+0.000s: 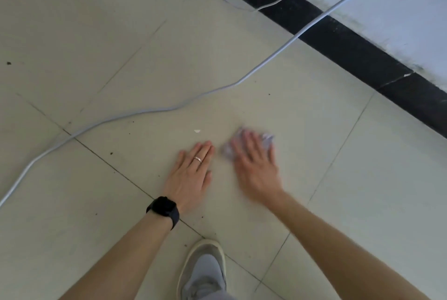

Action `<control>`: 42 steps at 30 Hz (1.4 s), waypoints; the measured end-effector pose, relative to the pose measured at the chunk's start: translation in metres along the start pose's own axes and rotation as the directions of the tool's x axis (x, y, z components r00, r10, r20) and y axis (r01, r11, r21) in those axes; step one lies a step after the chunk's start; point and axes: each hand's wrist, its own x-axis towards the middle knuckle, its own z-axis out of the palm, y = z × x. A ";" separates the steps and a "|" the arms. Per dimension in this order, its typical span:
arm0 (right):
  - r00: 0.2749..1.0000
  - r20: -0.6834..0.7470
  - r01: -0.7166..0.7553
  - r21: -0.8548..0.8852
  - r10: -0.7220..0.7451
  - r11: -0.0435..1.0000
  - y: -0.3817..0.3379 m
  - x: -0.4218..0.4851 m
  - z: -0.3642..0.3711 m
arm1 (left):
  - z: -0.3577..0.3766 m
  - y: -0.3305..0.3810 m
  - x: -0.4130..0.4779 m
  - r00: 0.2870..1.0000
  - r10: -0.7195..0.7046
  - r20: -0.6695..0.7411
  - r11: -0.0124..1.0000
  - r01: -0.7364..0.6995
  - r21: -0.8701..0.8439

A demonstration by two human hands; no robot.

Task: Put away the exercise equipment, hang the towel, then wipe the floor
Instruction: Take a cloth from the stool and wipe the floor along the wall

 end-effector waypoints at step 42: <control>0.967 0.032 0.249 0.079 -0.252 0.965 0.068 -0.284 0.029 | 0.043 0.180 0.016 0.951 0.146 0.271 0.970 -0.192 0.151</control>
